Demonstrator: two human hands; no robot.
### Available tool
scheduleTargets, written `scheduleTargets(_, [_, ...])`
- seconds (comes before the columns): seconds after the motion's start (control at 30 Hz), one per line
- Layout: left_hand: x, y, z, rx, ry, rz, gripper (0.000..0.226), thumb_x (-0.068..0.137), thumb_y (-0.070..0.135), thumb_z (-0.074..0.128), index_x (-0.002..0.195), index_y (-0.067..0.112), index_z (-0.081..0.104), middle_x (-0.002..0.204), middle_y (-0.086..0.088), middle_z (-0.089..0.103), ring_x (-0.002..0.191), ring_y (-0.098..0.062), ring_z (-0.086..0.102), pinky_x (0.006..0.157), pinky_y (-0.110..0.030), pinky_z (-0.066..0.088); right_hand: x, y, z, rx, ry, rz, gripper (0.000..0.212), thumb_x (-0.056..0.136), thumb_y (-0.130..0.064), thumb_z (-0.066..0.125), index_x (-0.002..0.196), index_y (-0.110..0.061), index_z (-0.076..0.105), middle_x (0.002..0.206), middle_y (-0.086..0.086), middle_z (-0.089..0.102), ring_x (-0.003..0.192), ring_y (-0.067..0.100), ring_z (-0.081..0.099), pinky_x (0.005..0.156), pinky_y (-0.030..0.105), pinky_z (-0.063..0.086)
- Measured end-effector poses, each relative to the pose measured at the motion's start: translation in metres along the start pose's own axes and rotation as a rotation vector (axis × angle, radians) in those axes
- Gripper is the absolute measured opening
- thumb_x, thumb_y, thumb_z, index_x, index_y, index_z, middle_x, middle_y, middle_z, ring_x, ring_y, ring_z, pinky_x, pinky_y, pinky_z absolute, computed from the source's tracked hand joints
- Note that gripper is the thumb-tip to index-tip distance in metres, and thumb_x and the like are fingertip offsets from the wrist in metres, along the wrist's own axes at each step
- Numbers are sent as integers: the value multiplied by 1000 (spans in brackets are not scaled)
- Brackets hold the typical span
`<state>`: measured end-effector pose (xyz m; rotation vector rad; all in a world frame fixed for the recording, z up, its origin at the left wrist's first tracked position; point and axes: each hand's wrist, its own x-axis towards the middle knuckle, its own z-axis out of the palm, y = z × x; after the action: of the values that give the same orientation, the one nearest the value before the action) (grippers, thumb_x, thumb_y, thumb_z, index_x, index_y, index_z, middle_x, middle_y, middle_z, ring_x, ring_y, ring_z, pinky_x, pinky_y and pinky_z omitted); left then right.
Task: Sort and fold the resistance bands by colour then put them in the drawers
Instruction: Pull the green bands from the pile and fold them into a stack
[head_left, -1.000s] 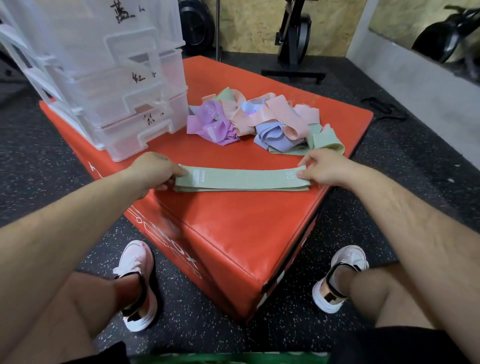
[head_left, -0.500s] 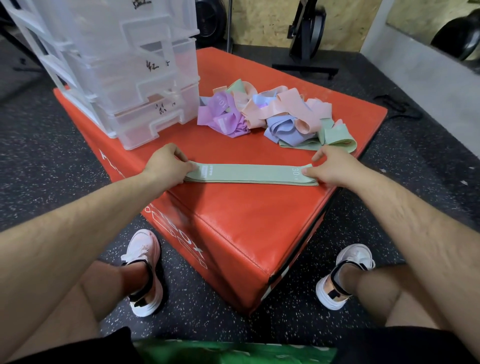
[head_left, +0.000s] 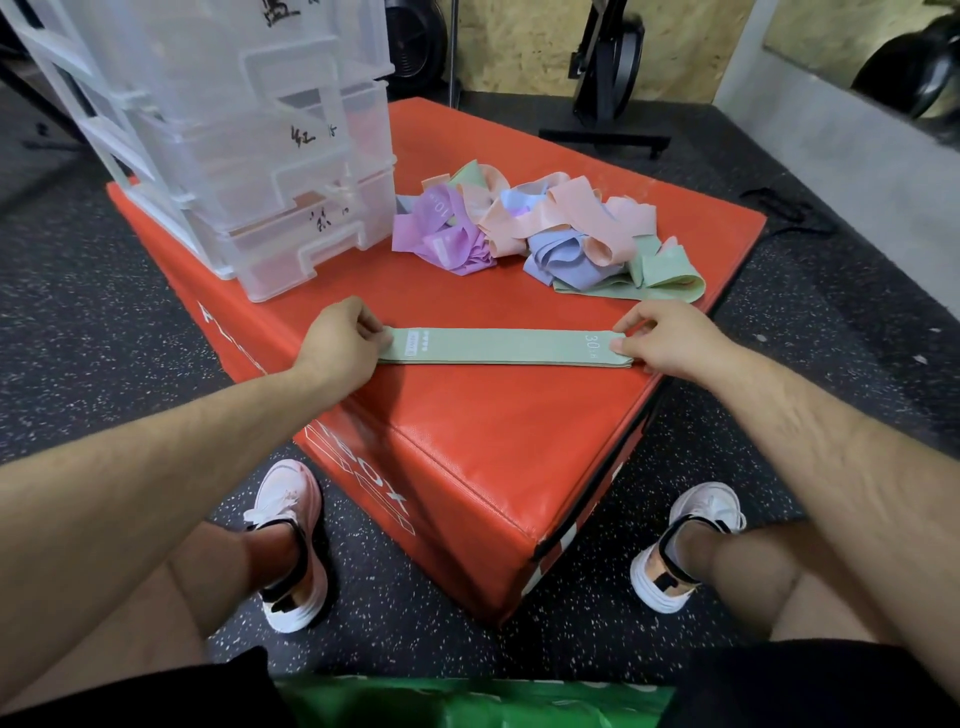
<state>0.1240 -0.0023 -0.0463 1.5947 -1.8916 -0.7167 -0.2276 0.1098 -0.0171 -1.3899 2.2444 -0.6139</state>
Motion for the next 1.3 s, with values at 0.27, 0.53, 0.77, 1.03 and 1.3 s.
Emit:
scheduleTargets(0.27, [17,17,-8,26,74,6,18,77,32,72,85,24,58,95,-8,62,86,-25,60,66,-29,41,-4,-4,-5,-71,63,-65,20,90,-41,69,107,-30,68,96,-10,63,85,13,62,74,30,47])
scheduleTargets(0.53, [25,102,55,-84,-115,260,8,84,24,68,90,20,66,85,1,62,74,-14,56,68,-28,47,3,6,-17,-168,187,-53,29,92,-27,55,119,-26,67,114,-5,67,92,15,61,85,33,52])
scheduleTargets(0.77, [4,180,130,-226,-290,417,18,94,17,59,110,14,68,103,7,62,79,0,55,62,-1,38,18,20,-34,-366,237,37,38,92,-22,52,128,-28,62,148,-6,32,125,26,37,94,42,49])
scheduleTargets(1.03, [-1,198,156,-269,-384,426,32,90,11,58,121,19,64,116,6,59,78,3,52,76,-6,40,43,29,-36,-411,114,97,54,87,-13,43,141,-17,51,159,-17,25,130,27,32,102,44,44])
scheduleTargets(1.3, [1,196,130,-359,-405,382,35,92,12,55,123,26,62,121,13,60,76,9,55,64,-6,43,28,22,-60,-200,378,-139,63,92,-3,40,154,-13,35,165,-12,20,137,29,32,114,41,37])
